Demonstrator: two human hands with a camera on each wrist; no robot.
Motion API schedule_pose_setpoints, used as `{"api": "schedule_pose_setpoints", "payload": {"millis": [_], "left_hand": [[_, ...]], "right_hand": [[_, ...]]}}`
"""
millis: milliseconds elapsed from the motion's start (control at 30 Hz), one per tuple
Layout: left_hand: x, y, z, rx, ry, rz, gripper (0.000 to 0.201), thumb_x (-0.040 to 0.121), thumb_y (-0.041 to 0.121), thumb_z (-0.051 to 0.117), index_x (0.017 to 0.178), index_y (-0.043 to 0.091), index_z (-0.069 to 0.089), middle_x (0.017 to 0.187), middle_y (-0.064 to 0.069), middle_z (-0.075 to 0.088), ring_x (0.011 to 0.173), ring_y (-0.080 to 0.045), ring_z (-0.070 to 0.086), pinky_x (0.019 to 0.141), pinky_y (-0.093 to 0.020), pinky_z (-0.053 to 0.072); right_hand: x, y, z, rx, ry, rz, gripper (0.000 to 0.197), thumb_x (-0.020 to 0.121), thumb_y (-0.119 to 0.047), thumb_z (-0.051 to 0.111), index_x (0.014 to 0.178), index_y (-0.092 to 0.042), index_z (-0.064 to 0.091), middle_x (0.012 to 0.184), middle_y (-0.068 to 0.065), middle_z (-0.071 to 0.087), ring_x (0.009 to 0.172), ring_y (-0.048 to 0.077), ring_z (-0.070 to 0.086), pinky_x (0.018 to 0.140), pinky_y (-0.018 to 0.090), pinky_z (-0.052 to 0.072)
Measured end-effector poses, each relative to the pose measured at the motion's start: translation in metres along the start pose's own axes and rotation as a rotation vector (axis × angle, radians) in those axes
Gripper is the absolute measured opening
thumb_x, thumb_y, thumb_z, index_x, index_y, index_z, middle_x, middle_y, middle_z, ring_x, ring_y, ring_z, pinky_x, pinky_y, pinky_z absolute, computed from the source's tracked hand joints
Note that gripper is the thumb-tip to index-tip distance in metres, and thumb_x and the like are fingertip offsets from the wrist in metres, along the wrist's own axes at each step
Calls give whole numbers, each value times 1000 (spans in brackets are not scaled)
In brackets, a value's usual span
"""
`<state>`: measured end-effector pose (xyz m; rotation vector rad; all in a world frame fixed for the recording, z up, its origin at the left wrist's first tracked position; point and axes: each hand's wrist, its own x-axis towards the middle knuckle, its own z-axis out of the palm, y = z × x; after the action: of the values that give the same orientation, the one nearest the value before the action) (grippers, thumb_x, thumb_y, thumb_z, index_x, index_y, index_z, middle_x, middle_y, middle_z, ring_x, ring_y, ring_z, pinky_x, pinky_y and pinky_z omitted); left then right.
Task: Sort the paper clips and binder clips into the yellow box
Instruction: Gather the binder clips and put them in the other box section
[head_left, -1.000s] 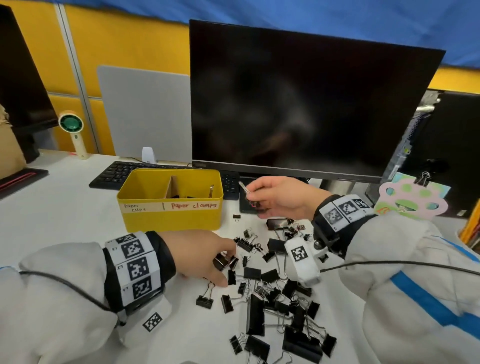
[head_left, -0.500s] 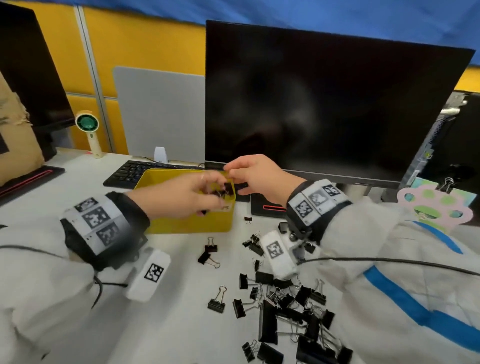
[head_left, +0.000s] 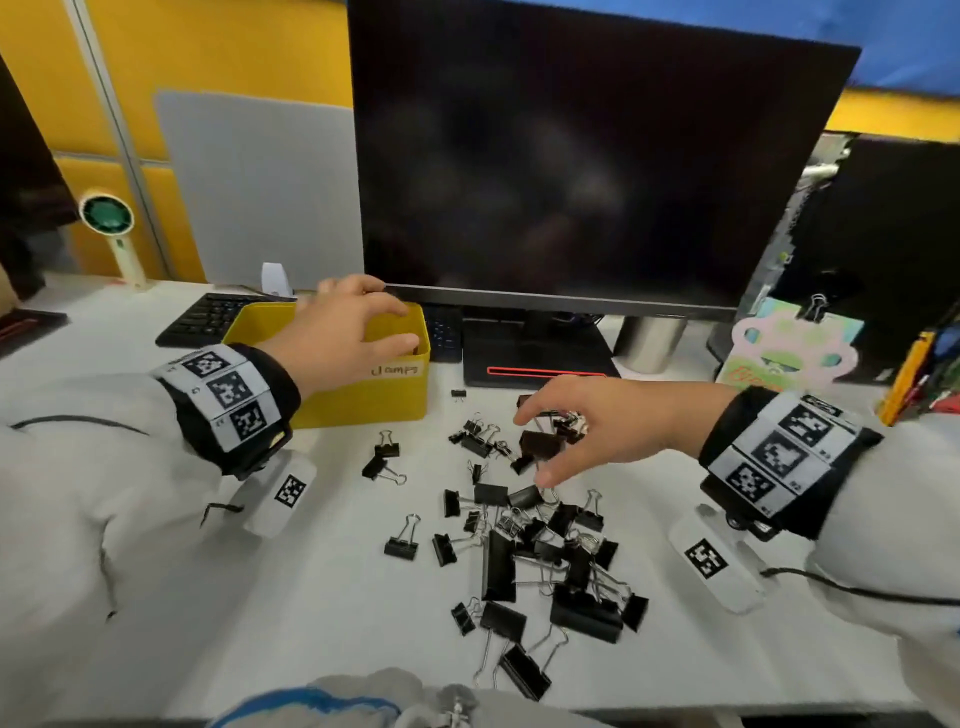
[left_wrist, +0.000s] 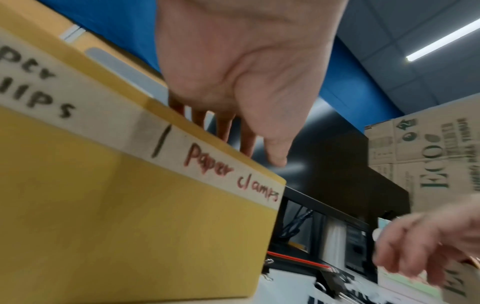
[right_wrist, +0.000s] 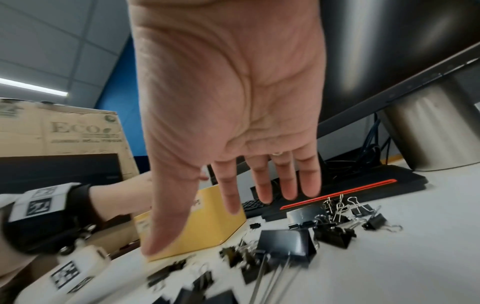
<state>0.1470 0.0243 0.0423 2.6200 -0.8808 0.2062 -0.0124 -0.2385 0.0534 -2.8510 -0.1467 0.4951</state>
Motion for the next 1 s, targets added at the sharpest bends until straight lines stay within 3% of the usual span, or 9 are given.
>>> {"api": "schedule_pose_setpoints", "payload": {"millis": [100,200,300,367,533,700,767,867,1000], "left_hand": [[-34,26,-14,-216,-57,222,44,75,68,70,111,43,63,124,18,46,121,-7,46,104,-34,44],[-63,46,-11,-153,-528,290,79,55,77,79,126,60,46,136,27,34,129,-2,38,103,-29,43],[-84,58,8,-17,-890,248,124,49,74,84,146,62,7,157,28,3,149,-11,10,122,-39,22],[-93,63,22,83,-970,219,135,51,74,84,146,62,-13,161,22,-20,151,-11,-14,125,-42,5],[-98,82,45,242,-928,164,134,61,84,69,149,49,-25,163,8,-28,151,-24,-23,121,-47,-3],[-73,80,51,152,-803,146,114,72,82,61,154,46,-9,165,9,-11,151,-25,18,122,-42,24],[-64,76,46,97,-722,140,112,67,85,62,155,45,6,163,13,6,145,-17,29,118,-41,33],[-60,69,35,131,-596,120,123,50,92,66,152,38,24,148,11,35,129,-14,40,108,-39,43],[-61,59,27,258,-664,3,144,30,91,74,152,36,21,131,7,41,114,-18,48,99,-39,49]], "right_hand": [[-27,-12,13,38,10,-155,83,62,-79,72,135,-52,45,127,-34,40,129,1,38,115,37,35],[-55,-29,33,-3,-103,-218,91,63,-68,80,141,-61,32,153,-22,23,145,8,15,122,39,18],[-69,-44,55,-83,-215,-241,101,64,-65,82,142,-68,17,164,-18,-6,152,16,-14,123,51,2],[-68,-46,70,-117,-258,-237,101,66,-66,79,142,-69,12,163,-18,-19,149,21,-27,119,55,-9],[-43,-33,85,-124,-195,-244,77,76,-65,73,138,-60,27,161,-15,-1,150,23,-4,121,59,13],[-24,-20,64,-34,-88,-224,72,84,-51,74,145,-46,38,158,-10,21,144,14,18,120,34,21],[-26,-14,55,10,-16,-165,81,80,-55,76,148,-50,31,160,-14,18,145,8,17,118,28,19],[-37,1,48,-3,24,-6,119,55,-72,82,150,-55,12,158,-17,16,144,12,20,120,36,26],[-48,13,53,-42,-101,239,147,32,-76,87,146,-59,-5,143,-7,27,131,23,42,106,42,45]]}}
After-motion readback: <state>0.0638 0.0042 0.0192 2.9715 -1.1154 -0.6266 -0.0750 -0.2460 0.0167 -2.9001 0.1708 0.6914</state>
